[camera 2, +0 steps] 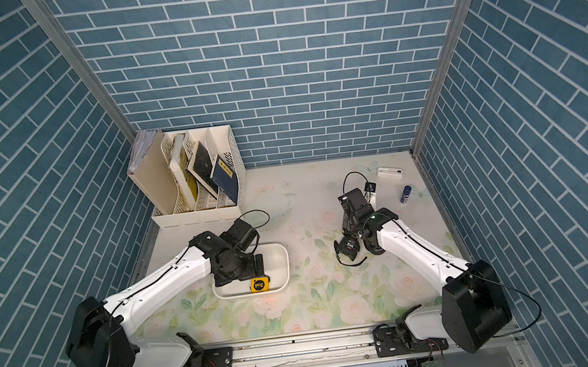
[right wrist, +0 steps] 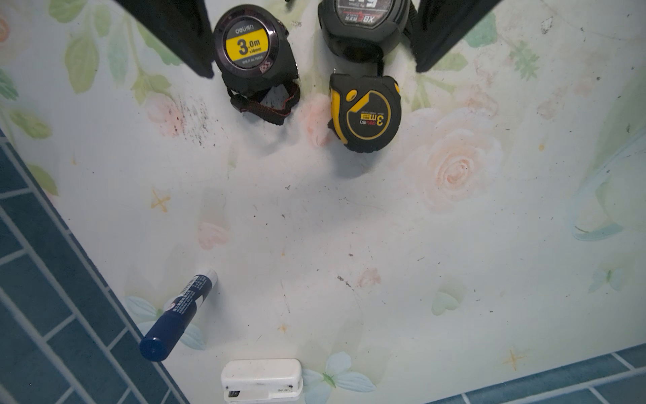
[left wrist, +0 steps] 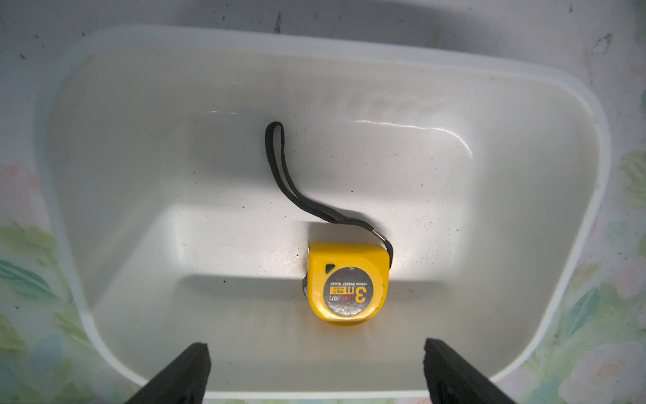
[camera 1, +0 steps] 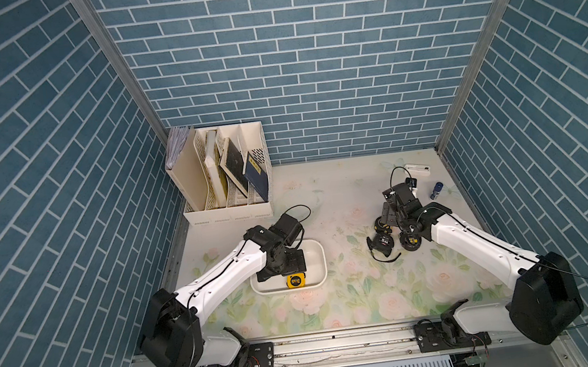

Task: Take the tape measure out of the storage box
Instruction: Pick up the tape measure from the storage box.

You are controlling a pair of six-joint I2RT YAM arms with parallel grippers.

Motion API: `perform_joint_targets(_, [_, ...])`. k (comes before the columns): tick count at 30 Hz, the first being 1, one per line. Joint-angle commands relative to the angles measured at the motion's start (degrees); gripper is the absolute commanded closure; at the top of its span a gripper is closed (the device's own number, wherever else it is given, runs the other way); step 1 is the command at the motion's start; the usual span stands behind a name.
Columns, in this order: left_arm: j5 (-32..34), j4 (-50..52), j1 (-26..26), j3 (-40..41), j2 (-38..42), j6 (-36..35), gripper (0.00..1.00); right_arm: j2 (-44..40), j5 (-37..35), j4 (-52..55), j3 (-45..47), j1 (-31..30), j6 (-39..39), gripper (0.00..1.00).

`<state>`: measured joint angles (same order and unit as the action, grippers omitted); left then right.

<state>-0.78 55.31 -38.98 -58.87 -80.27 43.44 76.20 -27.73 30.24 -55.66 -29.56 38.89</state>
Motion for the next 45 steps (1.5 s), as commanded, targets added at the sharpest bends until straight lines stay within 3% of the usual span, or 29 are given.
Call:
perform_joint_targets(1, [-0.88,-1.3,-0.37,0.19,-2.65,-1.89,0.0,1.38,-0.79,-0.95,-0.71,-0.21,-1.27,0.09])
perform_joint_targets(20, [-2.17,-7.83,-0.74,1.19,-12.48,-7.47,0.0,0.09,-1.35,-2.22,0.85,-0.21,-2.24,0.08])
perform_joint_targets(45, [-6.13,-9.3,-1.61,2.98,-14.65,-9.1,0.0,-0.22,-2.27,-2.11,1.64,-0.14,-1.37,0.08])
